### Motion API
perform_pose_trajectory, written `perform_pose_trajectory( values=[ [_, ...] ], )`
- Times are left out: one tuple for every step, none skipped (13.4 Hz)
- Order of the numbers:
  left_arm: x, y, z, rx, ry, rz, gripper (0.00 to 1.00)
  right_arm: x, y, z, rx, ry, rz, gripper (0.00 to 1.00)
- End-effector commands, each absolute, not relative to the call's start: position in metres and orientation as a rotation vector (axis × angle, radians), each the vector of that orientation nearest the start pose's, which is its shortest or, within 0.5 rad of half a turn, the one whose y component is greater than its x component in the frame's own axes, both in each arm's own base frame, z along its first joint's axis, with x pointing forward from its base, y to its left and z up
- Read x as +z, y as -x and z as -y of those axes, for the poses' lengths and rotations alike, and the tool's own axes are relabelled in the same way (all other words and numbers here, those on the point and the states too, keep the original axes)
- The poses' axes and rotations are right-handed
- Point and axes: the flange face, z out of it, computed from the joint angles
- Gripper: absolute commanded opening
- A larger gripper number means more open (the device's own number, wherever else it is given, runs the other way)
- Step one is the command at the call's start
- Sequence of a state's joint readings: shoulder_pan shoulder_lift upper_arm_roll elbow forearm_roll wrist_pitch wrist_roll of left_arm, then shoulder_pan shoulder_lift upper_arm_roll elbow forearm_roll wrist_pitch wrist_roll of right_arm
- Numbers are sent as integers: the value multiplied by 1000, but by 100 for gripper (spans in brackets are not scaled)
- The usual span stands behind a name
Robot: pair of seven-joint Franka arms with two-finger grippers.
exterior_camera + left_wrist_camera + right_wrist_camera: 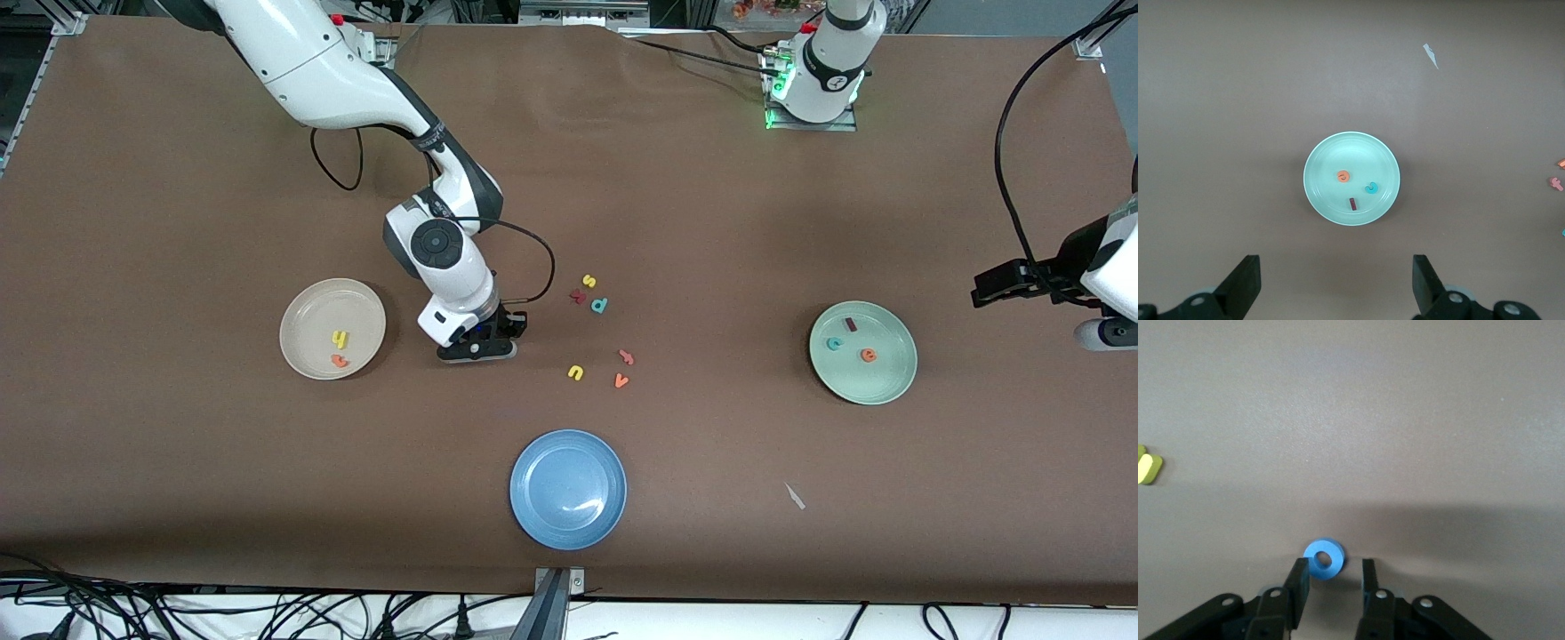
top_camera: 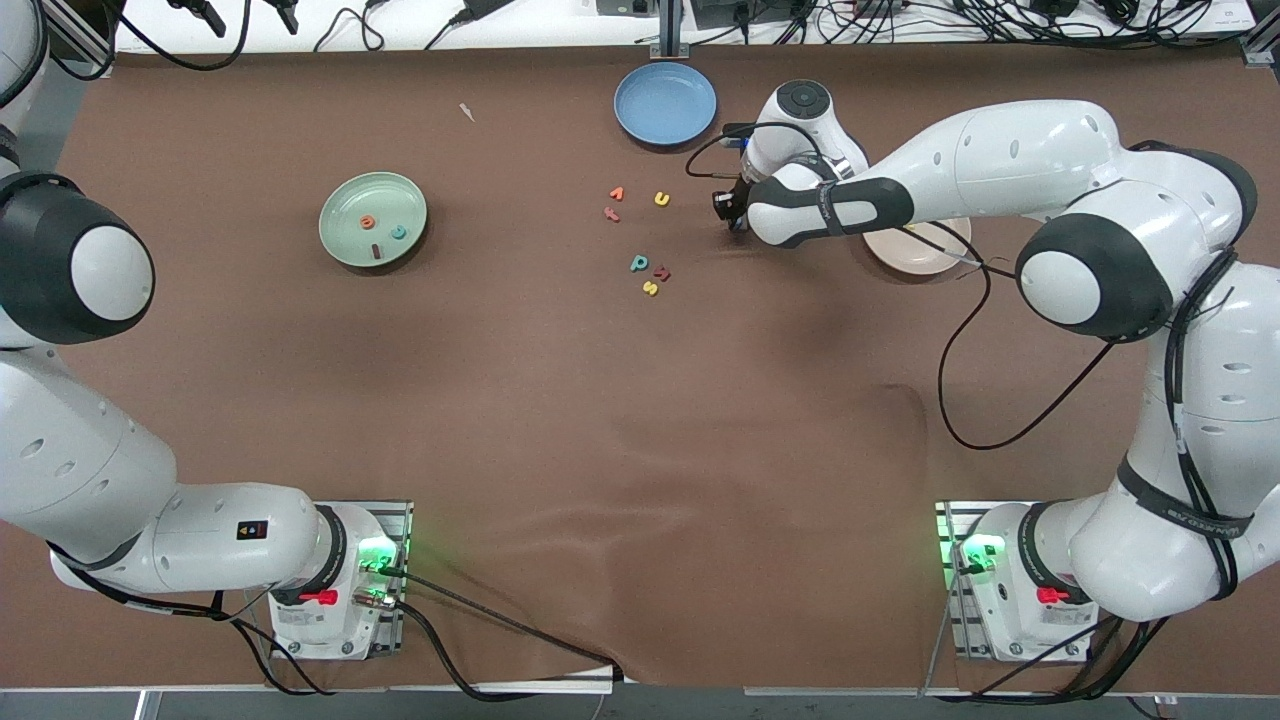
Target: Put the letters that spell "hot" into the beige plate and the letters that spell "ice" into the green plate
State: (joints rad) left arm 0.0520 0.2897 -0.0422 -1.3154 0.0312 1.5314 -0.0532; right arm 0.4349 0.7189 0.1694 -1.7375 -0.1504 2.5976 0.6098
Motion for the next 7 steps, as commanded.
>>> perform_pose_trajectory(
  values=[
    [564,-635,-18,115,3098,80,100,188,-569,-383,-203,3014,99,40],
    [562,-636,-18,120,3094,84,100,191,-570,-386,-212,3009,98,40],
    [557,-638,-17,134,3094,84,100,189,-570,-386,-208,3011,100,40],
    [557,-638,-17,134,3092,84,100,183,-568,-386,-198,3014,104,39],
    [557,-638,-18,134,3093,88,100,181,-568,-387,-203,3009,103,38],
    [557,-638,-17,134,3093,88,100,176,-565,-392,-203,3005,114,38],
    [556,-638,-14,136,3093,84,100,175,-564,-392,-201,3006,114,38]
  ],
)
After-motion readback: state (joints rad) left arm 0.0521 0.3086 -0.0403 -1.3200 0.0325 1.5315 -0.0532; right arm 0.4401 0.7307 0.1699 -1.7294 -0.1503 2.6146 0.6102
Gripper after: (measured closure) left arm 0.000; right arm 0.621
